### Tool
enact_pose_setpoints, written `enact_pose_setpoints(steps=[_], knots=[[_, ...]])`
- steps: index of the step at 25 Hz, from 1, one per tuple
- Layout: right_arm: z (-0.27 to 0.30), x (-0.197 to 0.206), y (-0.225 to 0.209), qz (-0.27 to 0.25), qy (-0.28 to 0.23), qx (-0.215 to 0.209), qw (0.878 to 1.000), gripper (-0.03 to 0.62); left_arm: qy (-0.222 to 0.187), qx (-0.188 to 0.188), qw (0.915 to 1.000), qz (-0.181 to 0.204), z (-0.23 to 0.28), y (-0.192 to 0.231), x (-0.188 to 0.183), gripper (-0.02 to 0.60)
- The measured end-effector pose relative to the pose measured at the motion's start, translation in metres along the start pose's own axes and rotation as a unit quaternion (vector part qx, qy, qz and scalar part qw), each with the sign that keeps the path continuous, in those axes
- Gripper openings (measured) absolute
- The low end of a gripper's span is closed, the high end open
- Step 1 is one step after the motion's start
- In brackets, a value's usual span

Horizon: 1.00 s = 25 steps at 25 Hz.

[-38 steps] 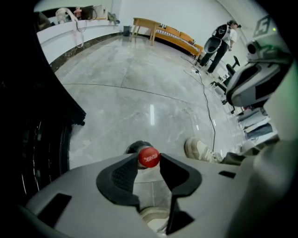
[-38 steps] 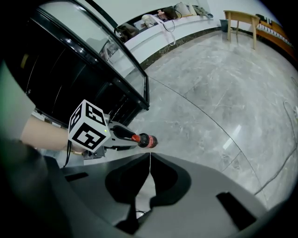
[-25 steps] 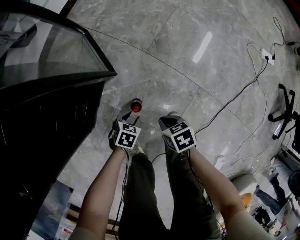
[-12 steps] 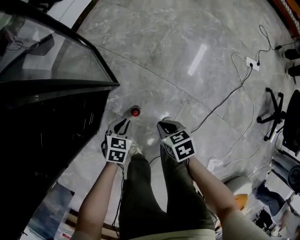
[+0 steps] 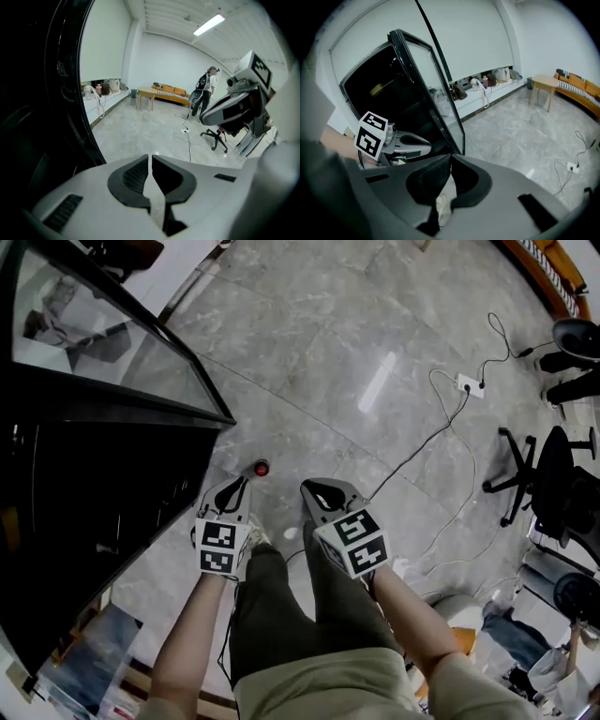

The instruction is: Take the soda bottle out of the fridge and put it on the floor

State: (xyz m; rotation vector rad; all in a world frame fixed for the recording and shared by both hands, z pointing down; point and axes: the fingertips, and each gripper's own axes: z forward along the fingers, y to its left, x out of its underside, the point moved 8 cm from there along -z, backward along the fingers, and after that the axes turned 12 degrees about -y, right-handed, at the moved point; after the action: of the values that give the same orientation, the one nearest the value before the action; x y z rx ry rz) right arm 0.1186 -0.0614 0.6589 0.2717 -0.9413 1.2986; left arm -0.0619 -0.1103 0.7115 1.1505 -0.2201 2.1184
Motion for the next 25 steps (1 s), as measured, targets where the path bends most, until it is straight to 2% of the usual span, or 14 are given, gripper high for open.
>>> enact_pose_setpoints(steps=[7,13,18,22,25], knots=[[-0.076,-0.102,0.043,-0.023,-0.060,0.009,0.998,-0.003,-0.067,0.006,0.9977,0.009,-0.081,-0.024,-0.110,0.021],[-0.134,-0.189,0.096,-0.070,-0.109,-0.022,0.991,-0.003,-0.128,-0.007,0.9912,0.032,-0.154,-0.031,-0.194,0.020],[-0.178,-0.253,0.139,-0.111,-0.157,-0.058,0.980,-0.003,-0.167,-0.028,0.9832,0.068,-0.218,-0.038,-0.258,0.015],[-0.204,-0.299,0.175,-0.156,-0.199,-0.072,0.965,-0.003,-0.201,-0.051,0.9737,0.094,-0.267,-0.038,-0.296,0.015],[-0.227,-0.322,0.203,-0.171,-0.225,-0.086,0.955,-0.003,-0.228,-0.055,0.9669,0.100,-0.305,-0.046,-0.316,0.015]])
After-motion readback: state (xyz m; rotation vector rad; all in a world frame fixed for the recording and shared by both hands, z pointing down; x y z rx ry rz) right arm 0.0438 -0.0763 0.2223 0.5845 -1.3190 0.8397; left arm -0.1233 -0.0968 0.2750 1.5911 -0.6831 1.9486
